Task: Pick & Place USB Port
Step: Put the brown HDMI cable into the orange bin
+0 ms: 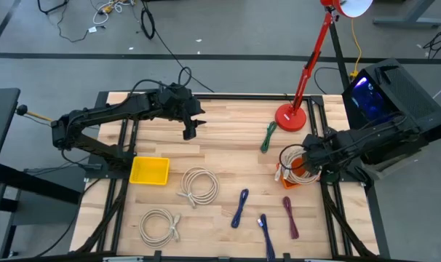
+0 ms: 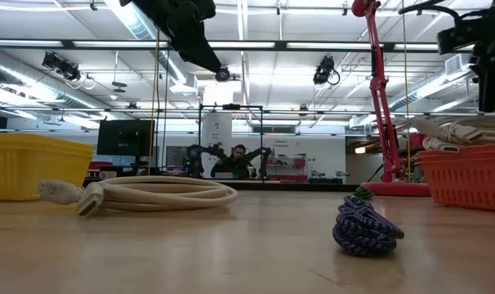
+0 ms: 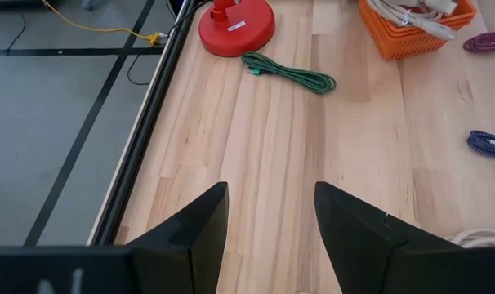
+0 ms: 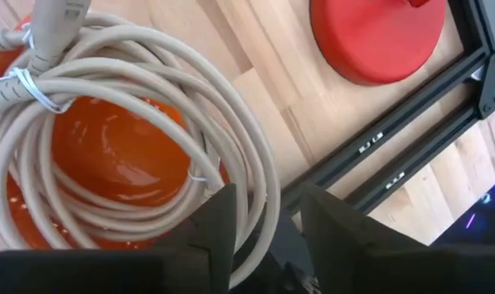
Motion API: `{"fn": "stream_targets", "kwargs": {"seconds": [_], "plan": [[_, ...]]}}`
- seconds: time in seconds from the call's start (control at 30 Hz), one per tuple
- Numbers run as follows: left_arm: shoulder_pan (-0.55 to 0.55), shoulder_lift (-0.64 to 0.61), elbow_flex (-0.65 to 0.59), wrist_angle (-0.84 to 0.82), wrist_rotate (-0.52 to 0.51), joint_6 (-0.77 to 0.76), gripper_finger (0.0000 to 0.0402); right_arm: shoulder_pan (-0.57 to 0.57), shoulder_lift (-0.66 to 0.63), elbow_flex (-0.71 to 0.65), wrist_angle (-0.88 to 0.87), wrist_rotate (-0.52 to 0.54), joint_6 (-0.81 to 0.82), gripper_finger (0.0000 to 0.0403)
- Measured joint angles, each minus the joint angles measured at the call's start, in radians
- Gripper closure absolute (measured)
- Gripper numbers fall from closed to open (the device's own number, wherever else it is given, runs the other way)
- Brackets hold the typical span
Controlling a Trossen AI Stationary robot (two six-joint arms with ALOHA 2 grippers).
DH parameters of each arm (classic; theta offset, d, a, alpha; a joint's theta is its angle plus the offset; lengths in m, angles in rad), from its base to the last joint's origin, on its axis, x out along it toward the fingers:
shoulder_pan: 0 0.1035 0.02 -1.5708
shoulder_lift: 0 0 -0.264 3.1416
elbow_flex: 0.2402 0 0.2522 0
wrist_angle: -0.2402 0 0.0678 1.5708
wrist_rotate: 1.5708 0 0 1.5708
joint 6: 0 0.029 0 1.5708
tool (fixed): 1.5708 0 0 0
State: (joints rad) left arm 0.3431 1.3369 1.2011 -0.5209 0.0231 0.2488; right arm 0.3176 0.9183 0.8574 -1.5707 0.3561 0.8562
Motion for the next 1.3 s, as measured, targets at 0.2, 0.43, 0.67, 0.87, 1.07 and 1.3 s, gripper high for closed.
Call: {"fn": "stream_targets", "kwargs": {"seconds": [0.2, 0.43, 0.67, 0.87, 1.07, 1.3], "plan": [[0.0, 0.0, 0.0, 0.0, 0.0, -0.001, 0.0213, 0.0, -0.009, 0.0, 0.0, 0.076, -0.008, 0.0264], [0.0, 0.0, 0.0, 0.0, 0.0, -0.002, 0.0213, 0.0, -0.019, 0.0, 0.018, 0.279, -0.028, 0.0264], [0.0, 0.0, 0.0, 0.015, 0.0, -0.008, 0.0213, -0.054, -0.019, 0.01, 0.238, 0.489, -0.235, 0.0263], [0.0, 0.0, 0.0, 0.016, 0.001, -0.018, 0.0213, -0.142, -0.021, 0.016, 0.734, 0.433, -0.568, 0.0263], [-0.009, 0.005, -0.001, -0.016, 0.123, -0.054, 0.0213, -0.22, -0.007, 0.018, 1.258, 0.142, -0.915, 0.0263], [-0.132, 0.004, -0.024, -0.121, 0.105, -0.151, 0.0213, -0.303, 0.061, 0.018, 1.324, 0.118, -0.98, 0.0263]]}}
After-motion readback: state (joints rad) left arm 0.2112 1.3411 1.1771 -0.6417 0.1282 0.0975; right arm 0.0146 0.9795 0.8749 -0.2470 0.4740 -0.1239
